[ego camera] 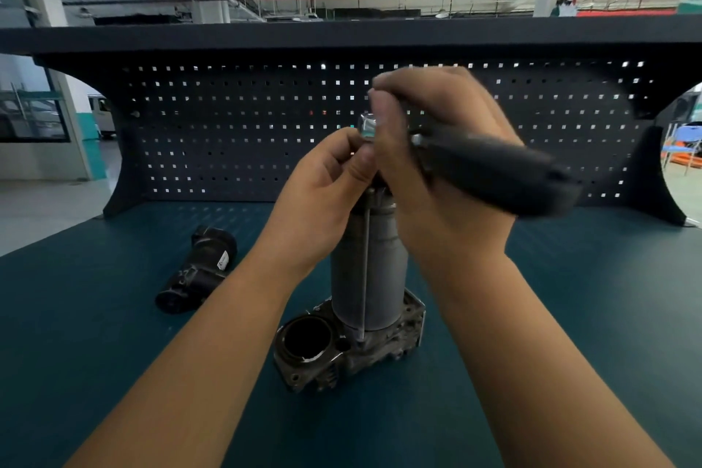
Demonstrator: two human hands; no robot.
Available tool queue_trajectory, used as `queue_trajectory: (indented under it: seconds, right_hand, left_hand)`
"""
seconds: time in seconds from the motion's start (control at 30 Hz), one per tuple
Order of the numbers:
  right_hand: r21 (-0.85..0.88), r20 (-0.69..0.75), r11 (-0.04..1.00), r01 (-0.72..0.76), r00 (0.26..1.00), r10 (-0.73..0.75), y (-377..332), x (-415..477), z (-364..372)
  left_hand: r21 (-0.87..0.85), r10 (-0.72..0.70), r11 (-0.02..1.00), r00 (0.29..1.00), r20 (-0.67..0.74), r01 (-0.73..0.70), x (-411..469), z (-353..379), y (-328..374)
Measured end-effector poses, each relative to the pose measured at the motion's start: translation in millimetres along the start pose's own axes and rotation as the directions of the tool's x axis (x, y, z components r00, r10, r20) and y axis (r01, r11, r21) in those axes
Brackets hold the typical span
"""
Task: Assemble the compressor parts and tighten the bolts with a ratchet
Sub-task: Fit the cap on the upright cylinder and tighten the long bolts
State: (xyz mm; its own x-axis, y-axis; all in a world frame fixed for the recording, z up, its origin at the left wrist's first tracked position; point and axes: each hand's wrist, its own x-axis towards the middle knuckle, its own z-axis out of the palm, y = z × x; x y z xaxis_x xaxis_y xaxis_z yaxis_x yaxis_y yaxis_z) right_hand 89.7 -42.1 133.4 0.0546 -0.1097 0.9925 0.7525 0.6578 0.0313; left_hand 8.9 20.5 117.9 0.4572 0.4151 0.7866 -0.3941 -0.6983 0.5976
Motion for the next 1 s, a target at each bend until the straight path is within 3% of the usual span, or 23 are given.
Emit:
queue_trajectory:
  seconds: [0.03, 0.1, 0.2, 0.3, 0.37, 0.4, 0.43, 0.47, 0.53, 0.63, 0.77, 0.83, 0.9, 1.0]
  right_hand:
    - [-0.011, 0.025, 1.0, 0.008, 1.0, -0.008, -1.1, -0.9, 1.3]
    - [0.057, 0.012, 0.993, -0.106, 0.994, 0.106, -2.8, -0.4, 2.8]
    - [0.324, -0.068, 0.845, -0.425, 0.88, 0.469, 0.5, 4.5, -0.6]
    - [0.642, 0.155, 0.423, -0.639, 0.649, 0.745, 9.8, 10.7, -7.4]
    - [0.736, 0.344, 0.124, -0.665, 0.525, 0.778, 14.3, 12.6, -11.2]
    - [0.758, 0.387, 0.047, -0.65, 0.506, 0.771, 14.7, 12.5, -11.7]
    - [0.77, 0.385, 0.044, -0.636, 0.518, 0.764, 14.5, 11.7, -11.1]
    - [0.771, 0.336, 0.118, -0.625, 0.558, 0.759, 12.8, 10.2, -9.9]
    - [0.714, 0.163, 0.401, -0.574, 0.693, 0.702, 8.4, 6.4, -5.7]
    - [0.511, 0.008, 0.765, -0.392, 0.892, 0.452, 2.5, 3.1, -1.8]
    - [0.179, 0.075, 0.968, -0.179, 0.983, 0.168, 0.1, -0.9, -0.1]
    - [0.128, 0.023, 0.974, -0.184, 0.983, 0.183, 0.9, -1.9, 2.0]
    - [0.326, -0.042, 0.877, -0.354, 0.921, 0.387, 1.1, 1.2, 2.5]
    - [0.651, 0.096, 0.504, -0.567, 0.72, 0.687, 5.7, 7.8, -2.1]
  left_hand:
    - [0.033, 0.037, 0.999, 0.999, -0.031, -0.036, -2.0, 0.8, 1.7]
    - [-0.083, 0.015, 0.996, 1.0, 0.001, -0.015, -1.8, 0.1, -0.7]
    - [-0.109, -0.055, 0.992, 0.995, 0.083, 0.064, 3.7, -2.6, -5.1]
    - [-0.126, -0.04, 0.991, 0.996, 0.085, 0.051, 3.5, -3.2, -8.8]
    - [-0.113, -0.035, 0.993, 0.996, 0.08, 0.044, 2.8, -3.3, -10.4]
    - [-0.103, -0.043, 0.993, 0.996, 0.08, 0.051, 3.2, -3.5, -10.6]
    - [-0.099, -0.046, 0.994, 0.996, 0.08, 0.054, 3.6, -3.8, -10.7]
    - [-0.086, -0.044, 0.995, 0.996, 0.082, 0.051, 3.8, -3.9, -11.2]
    - [-0.068, -0.043, 0.996, 0.995, 0.094, 0.05, 3.6, -3.9, -10.8]
    - [-0.082, -0.037, 0.996, 0.993, 0.113, 0.047, 2.9, -5.3, -10.5]
    - [-0.093, -0.023, 0.995, 0.991, 0.129, 0.036, 3.4, -8.6, -8.3]
    - [-0.105, -0.031, 0.993, 0.989, 0.143, 0.046, 4.2, -9.3, -7.4]
    - [-0.111, -0.049, 0.992, 0.987, 0.154, 0.067, 4.4, -8.9, -8.0]
    - [-0.101, -0.074, 0.991, 0.988, 0.138, 0.089, 4.5, -9.1, -10.1]
